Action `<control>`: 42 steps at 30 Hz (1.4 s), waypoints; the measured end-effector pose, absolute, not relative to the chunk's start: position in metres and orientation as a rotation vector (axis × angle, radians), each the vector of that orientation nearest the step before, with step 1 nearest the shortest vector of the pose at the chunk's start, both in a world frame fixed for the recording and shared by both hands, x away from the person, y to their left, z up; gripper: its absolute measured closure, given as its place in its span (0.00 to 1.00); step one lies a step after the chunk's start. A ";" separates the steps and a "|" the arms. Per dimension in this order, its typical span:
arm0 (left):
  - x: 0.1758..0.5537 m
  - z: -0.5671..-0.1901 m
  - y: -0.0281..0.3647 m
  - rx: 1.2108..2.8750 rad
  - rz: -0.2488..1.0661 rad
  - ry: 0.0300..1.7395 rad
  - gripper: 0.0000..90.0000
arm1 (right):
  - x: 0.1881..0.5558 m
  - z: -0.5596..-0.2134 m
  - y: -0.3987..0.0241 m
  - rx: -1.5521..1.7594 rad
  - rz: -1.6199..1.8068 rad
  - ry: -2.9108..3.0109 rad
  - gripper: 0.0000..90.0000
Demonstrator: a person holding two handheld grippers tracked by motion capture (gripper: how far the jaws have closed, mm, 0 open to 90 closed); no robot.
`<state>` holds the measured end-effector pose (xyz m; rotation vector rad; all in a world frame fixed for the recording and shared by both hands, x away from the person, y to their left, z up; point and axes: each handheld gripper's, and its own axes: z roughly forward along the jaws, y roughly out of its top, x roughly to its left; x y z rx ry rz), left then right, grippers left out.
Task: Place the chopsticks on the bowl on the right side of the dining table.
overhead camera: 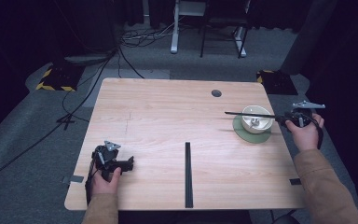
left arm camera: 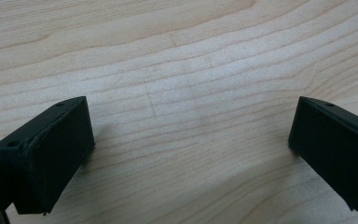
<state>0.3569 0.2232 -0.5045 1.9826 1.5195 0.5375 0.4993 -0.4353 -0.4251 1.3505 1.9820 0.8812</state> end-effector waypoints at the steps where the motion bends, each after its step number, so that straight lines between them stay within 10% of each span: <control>1: 0.357 -0.504 0.223 1.983 0.538 1.519 0.00 | 0.498 -0.423 -0.438 1.344 0.880 1.969 0.54; 42: 0.357 -0.504 0.223 1.983 0.538 1.519 0.00 | 0.494 -0.423 -0.457 1.414 0.799 1.843 0.53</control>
